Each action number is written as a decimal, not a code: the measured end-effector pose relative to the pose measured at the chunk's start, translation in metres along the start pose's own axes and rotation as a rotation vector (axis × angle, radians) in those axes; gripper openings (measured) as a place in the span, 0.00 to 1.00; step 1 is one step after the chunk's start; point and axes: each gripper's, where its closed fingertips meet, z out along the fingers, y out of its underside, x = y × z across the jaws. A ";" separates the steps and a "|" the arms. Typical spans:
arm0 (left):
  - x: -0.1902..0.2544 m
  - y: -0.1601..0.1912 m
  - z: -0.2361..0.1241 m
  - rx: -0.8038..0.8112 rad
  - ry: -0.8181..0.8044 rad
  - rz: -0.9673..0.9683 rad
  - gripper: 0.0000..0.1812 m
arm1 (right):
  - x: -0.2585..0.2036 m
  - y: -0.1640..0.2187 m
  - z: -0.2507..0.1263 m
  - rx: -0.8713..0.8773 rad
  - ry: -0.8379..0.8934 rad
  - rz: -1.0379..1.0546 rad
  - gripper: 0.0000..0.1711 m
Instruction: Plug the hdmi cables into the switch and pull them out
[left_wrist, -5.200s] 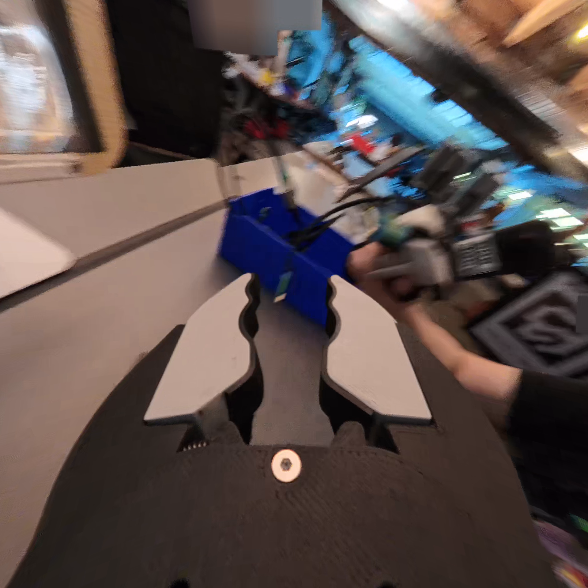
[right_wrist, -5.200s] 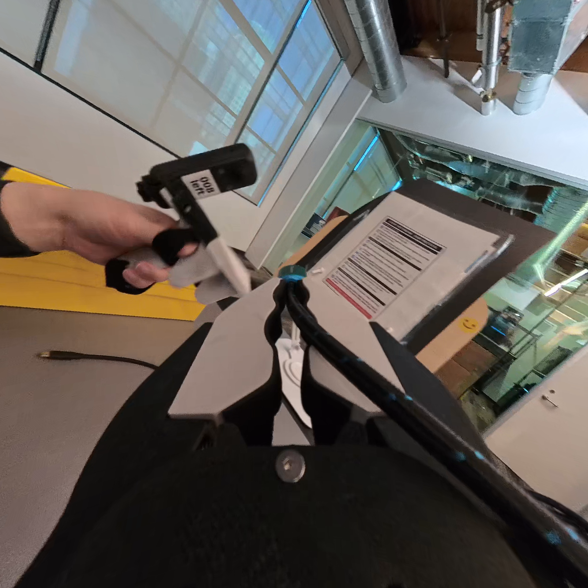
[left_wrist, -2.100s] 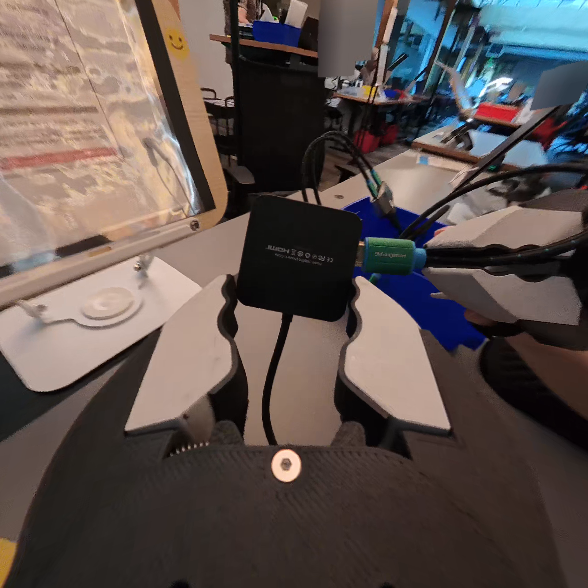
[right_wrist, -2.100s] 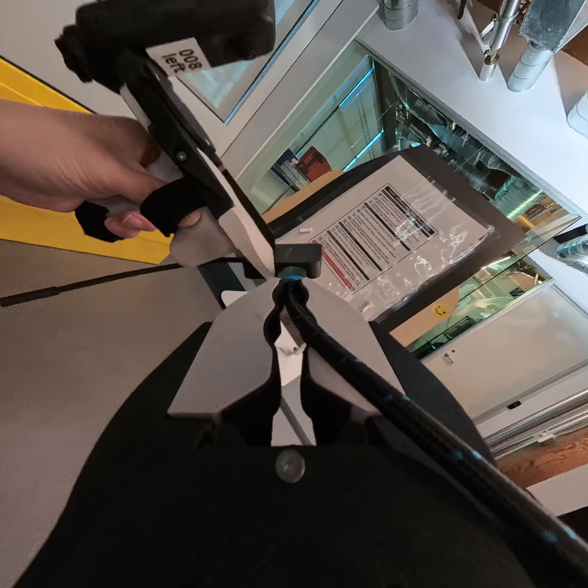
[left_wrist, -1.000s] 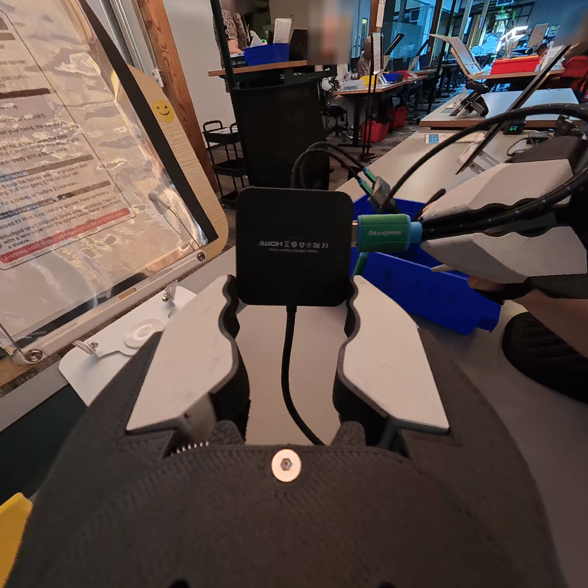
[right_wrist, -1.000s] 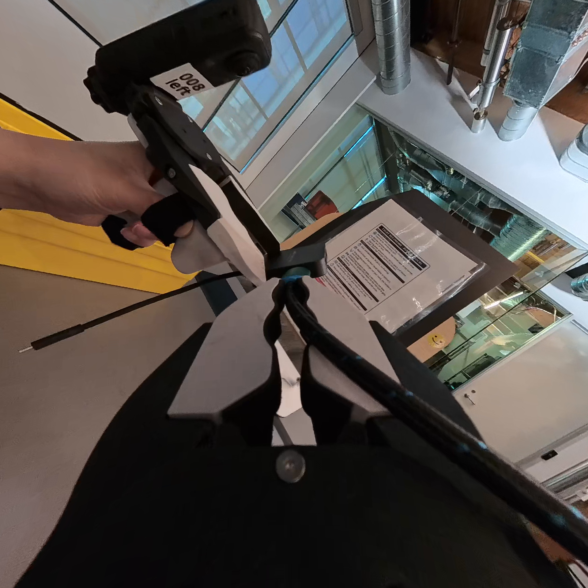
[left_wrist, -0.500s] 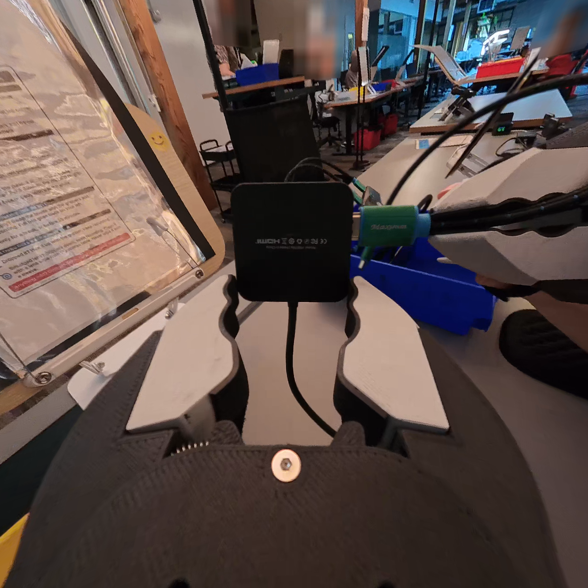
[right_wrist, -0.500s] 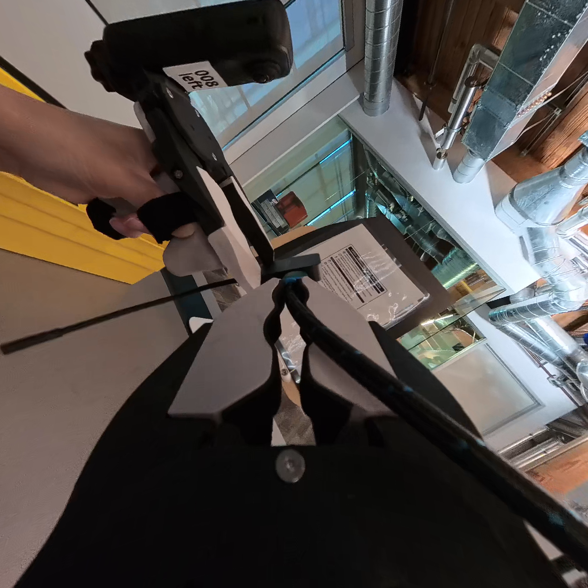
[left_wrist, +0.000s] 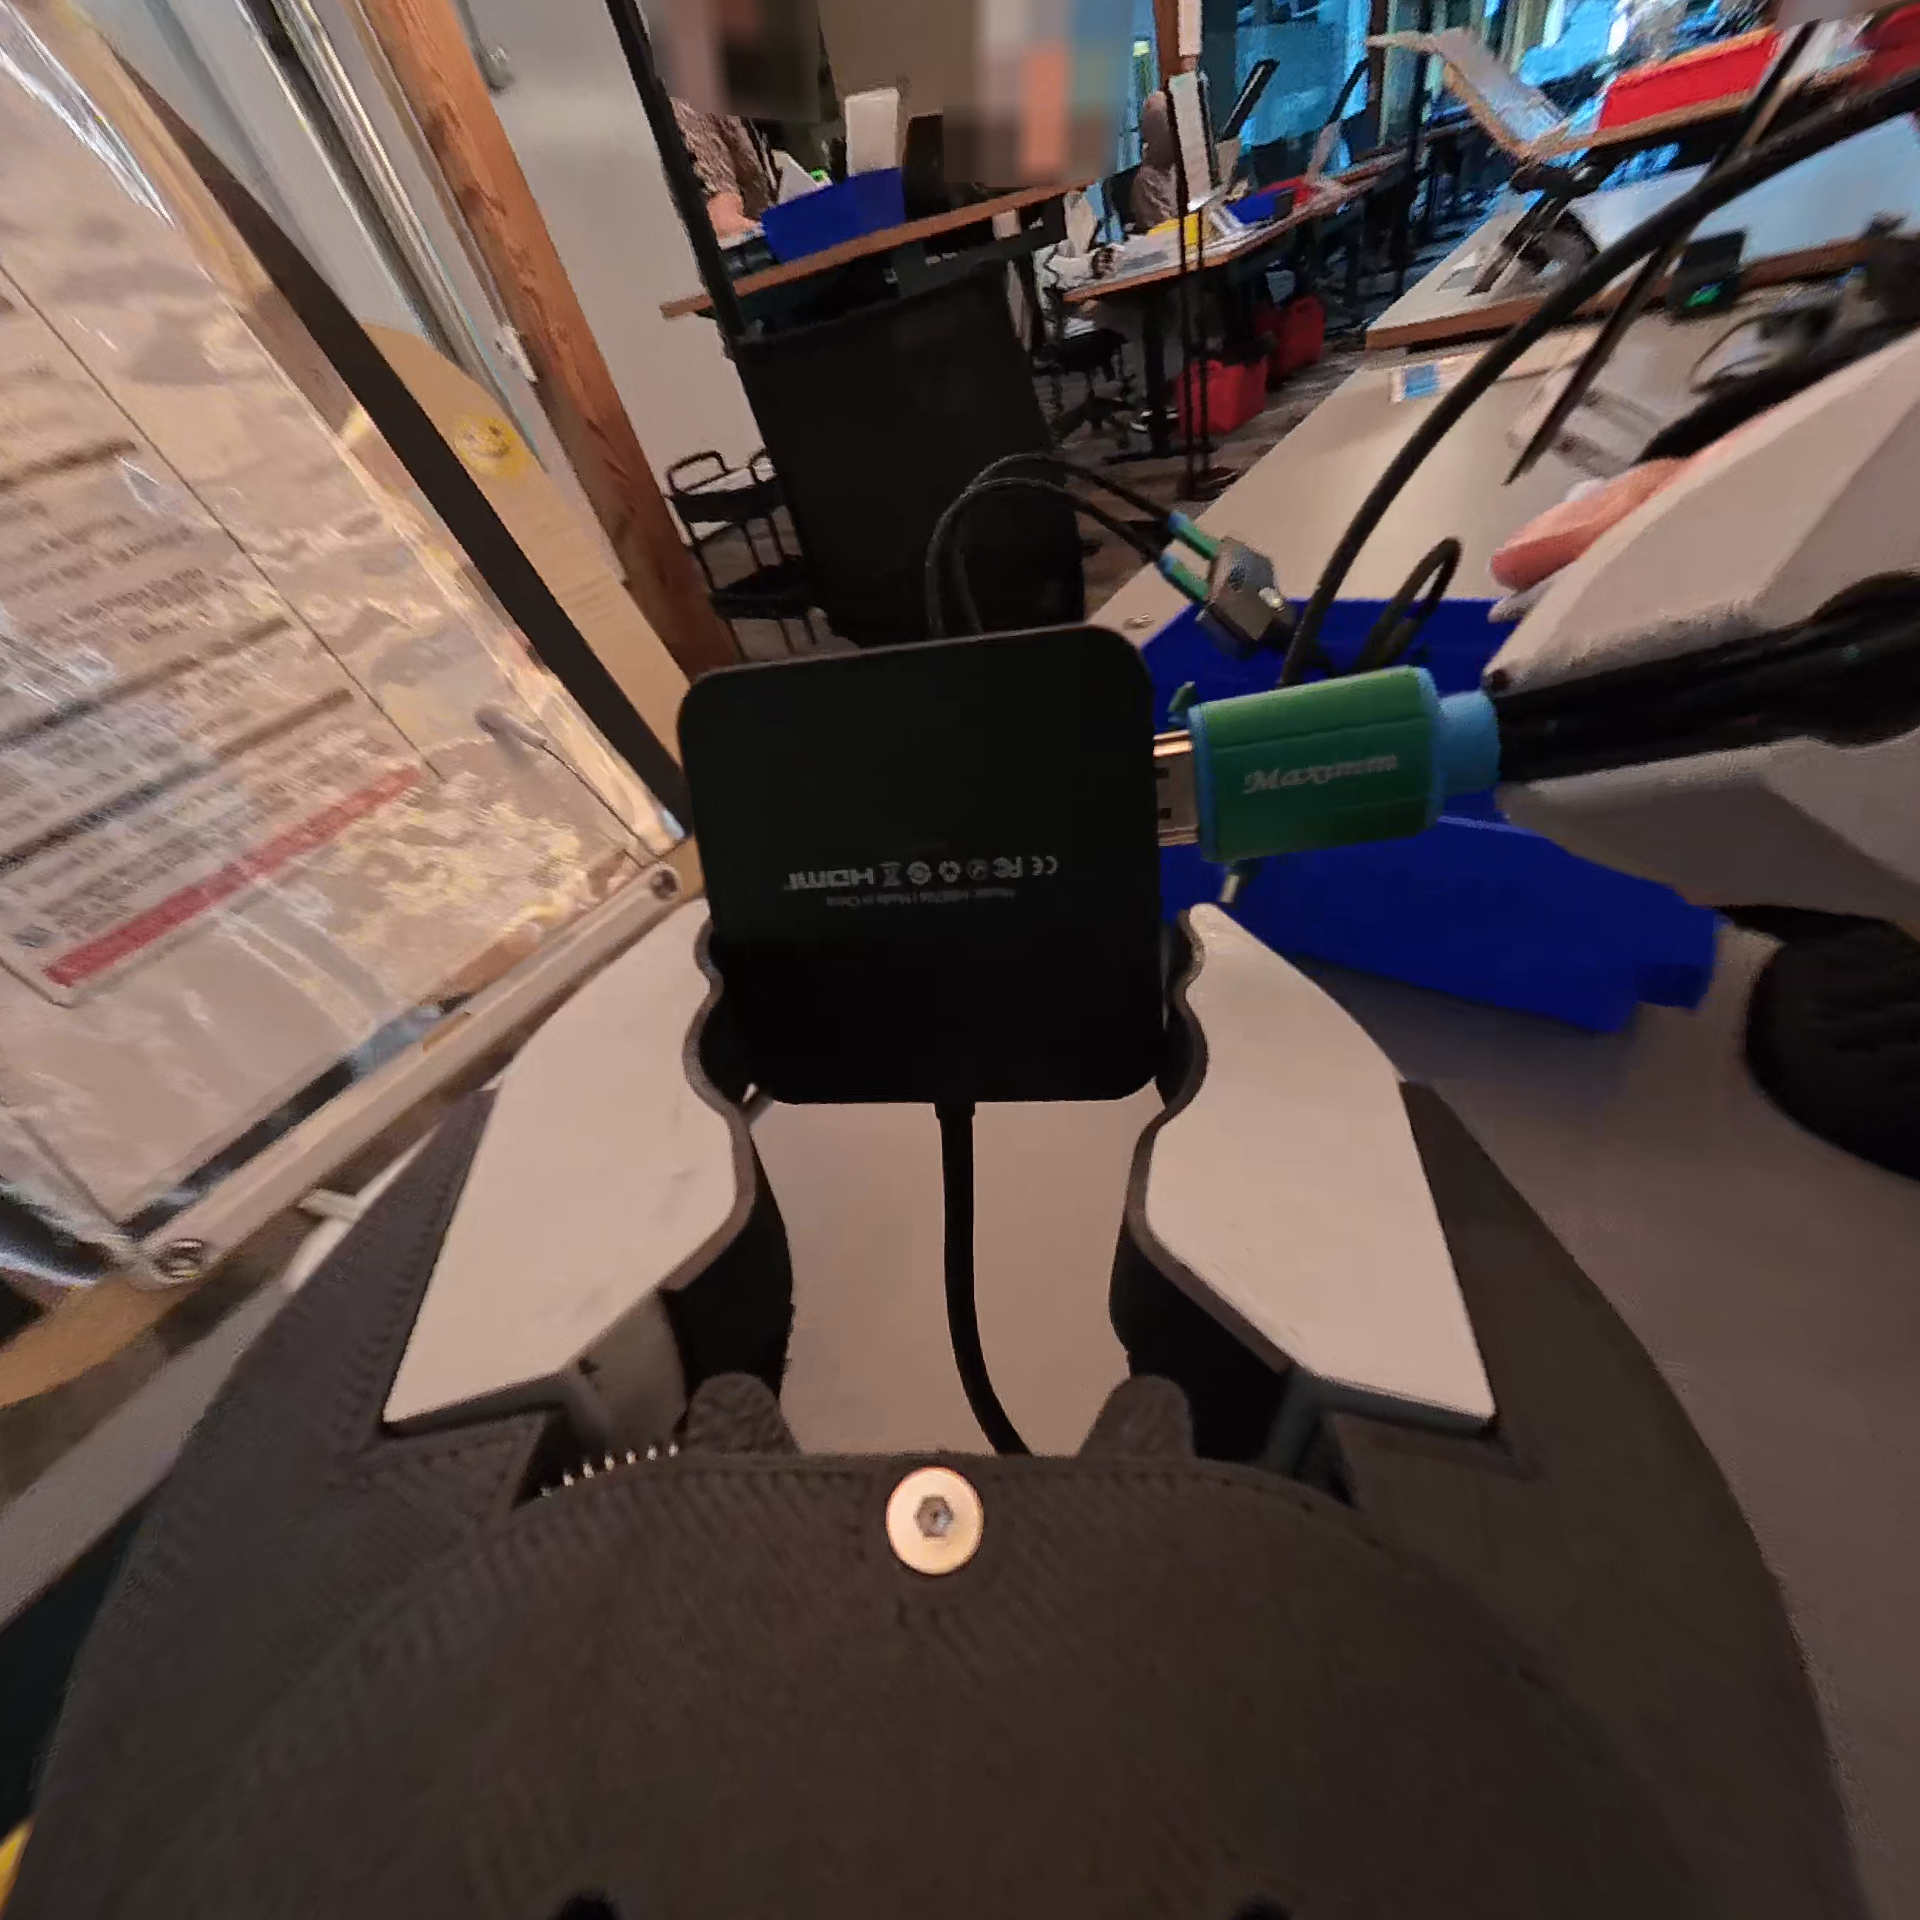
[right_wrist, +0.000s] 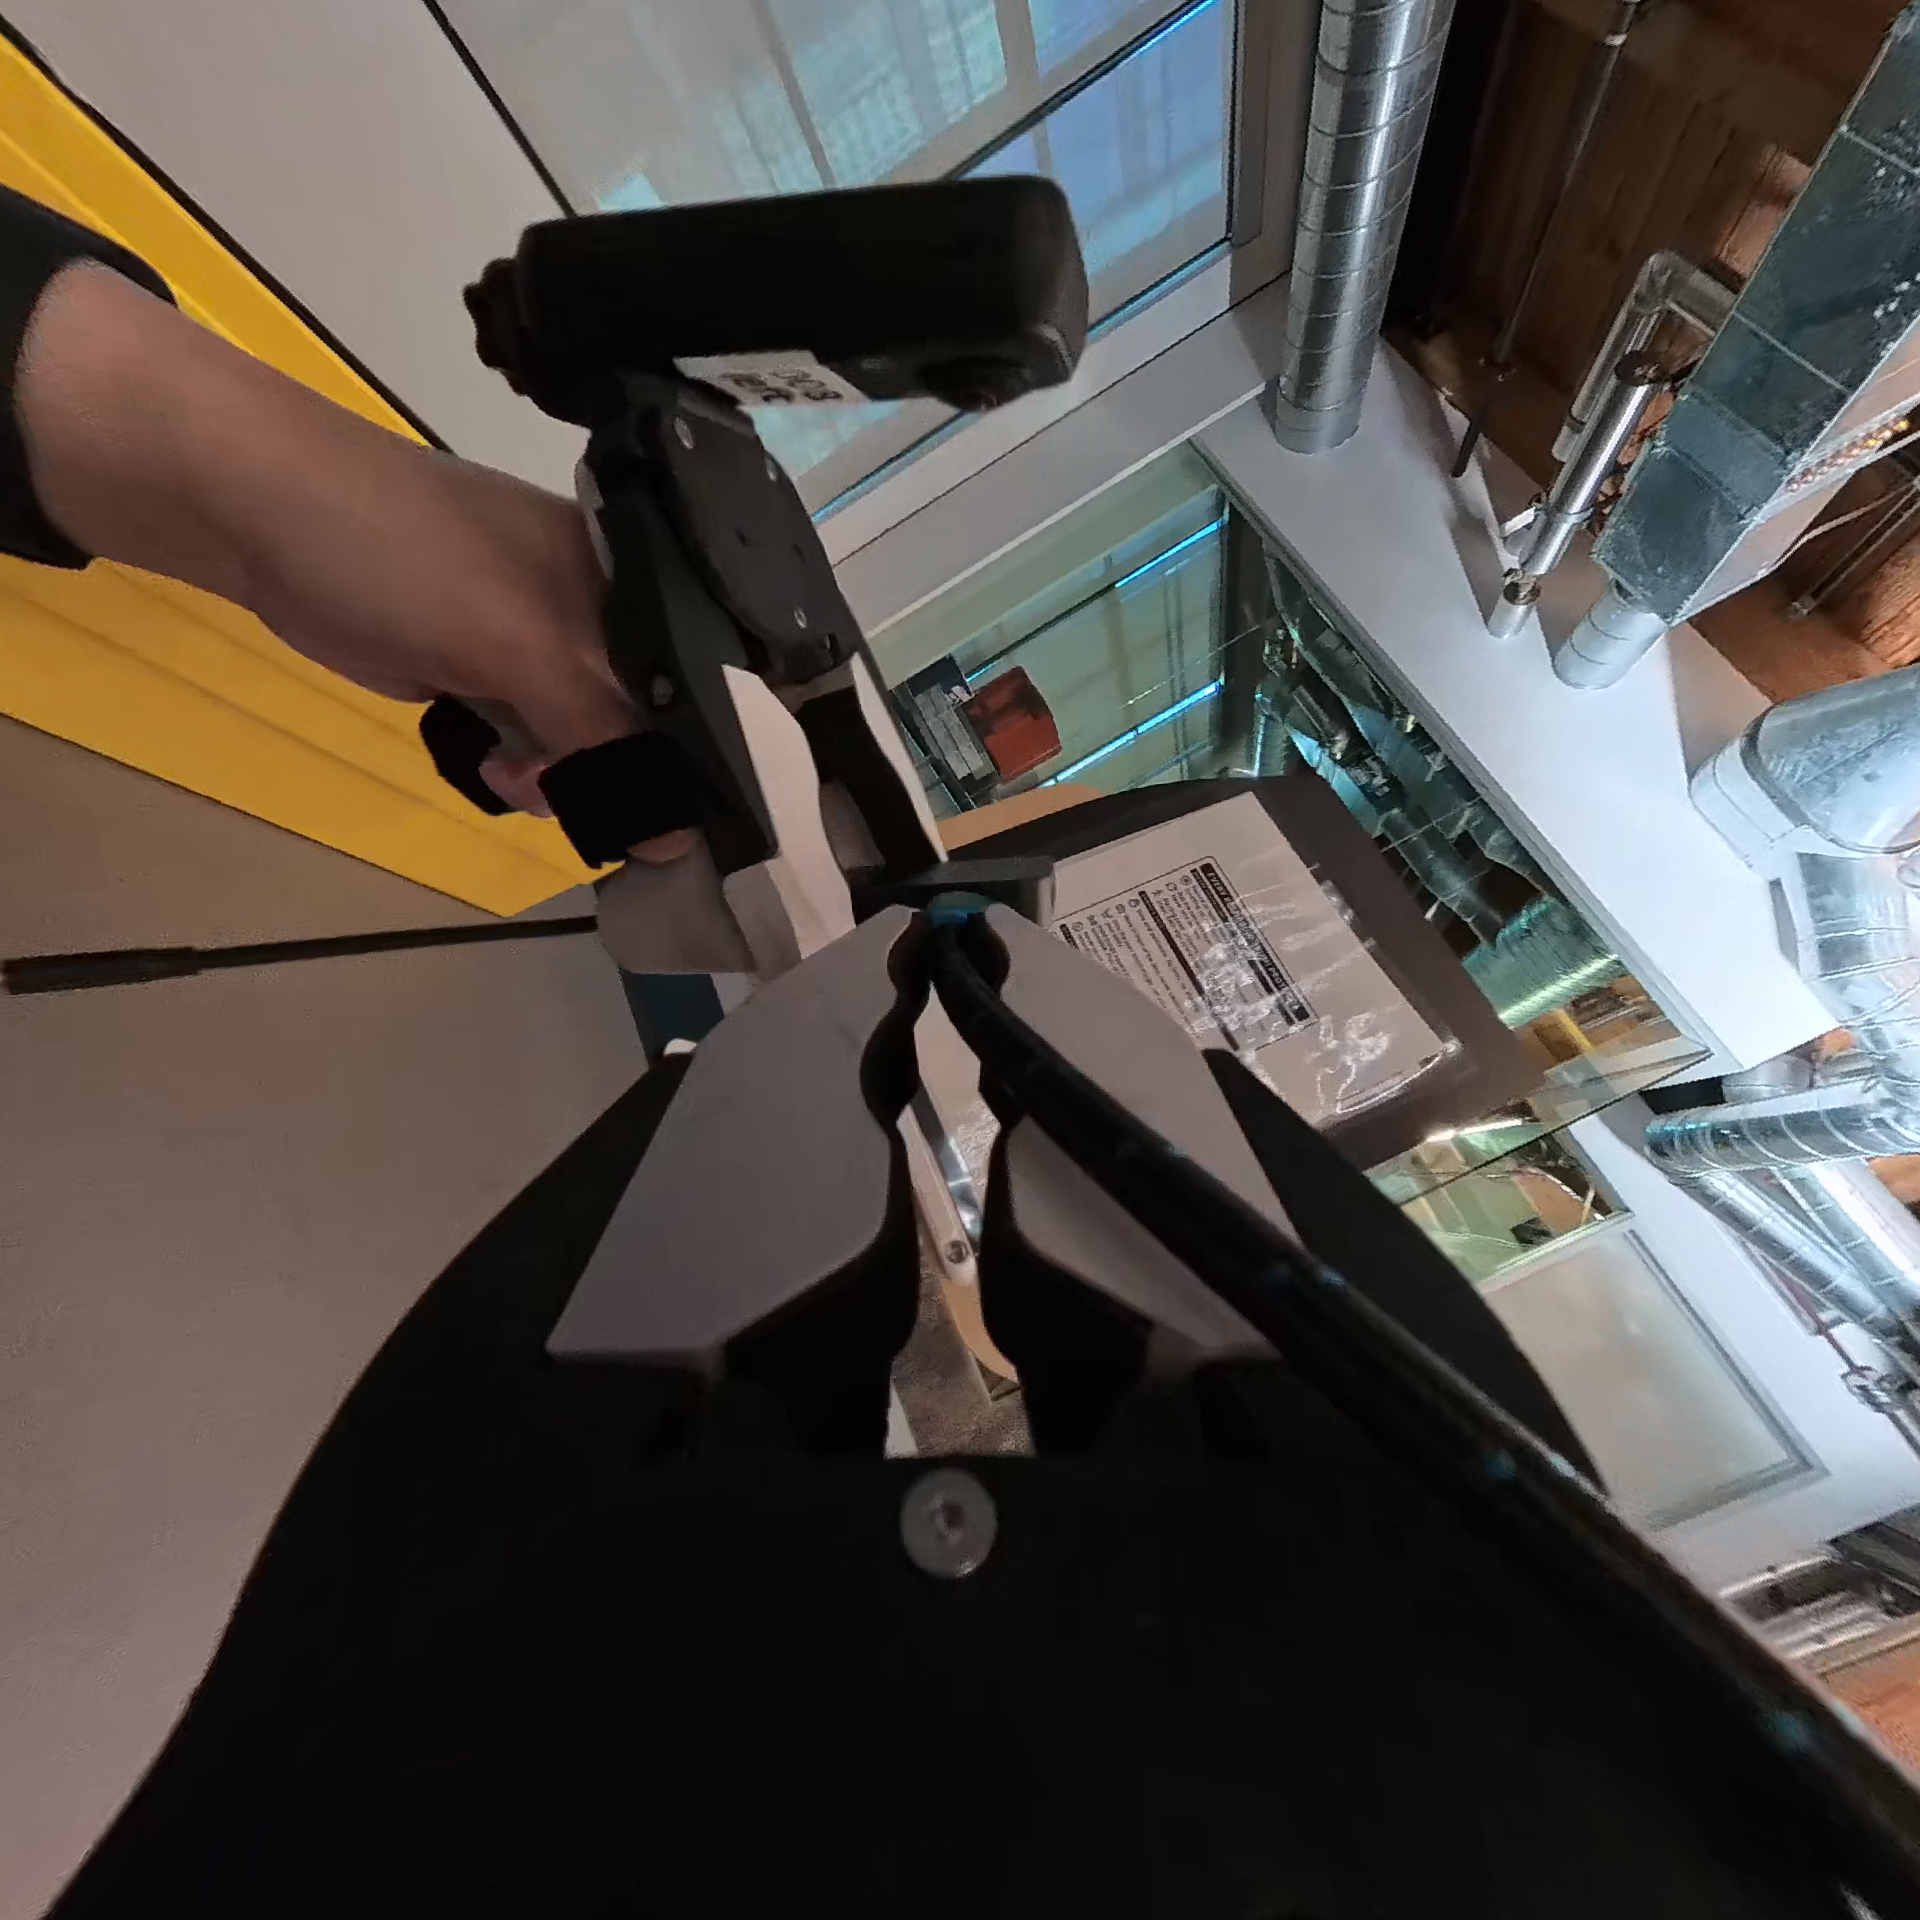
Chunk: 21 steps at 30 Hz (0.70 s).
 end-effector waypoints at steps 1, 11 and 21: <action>-0.001 -0.001 -0.001 -0.010 -0.027 0.032 0.43 | 0.001 0.001 0.000 0.001 -0.005 0.014 0.03; 0.006 -0.007 -0.002 -0.009 -0.009 -0.025 0.42 | 0.008 -0.003 -0.005 0.060 -0.023 0.112 0.04; 0.010 -0.017 -0.002 0.065 0.042 -0.186 0.42 | 0.015 0.002 -0.007 0.068 0.011 0.149 0.04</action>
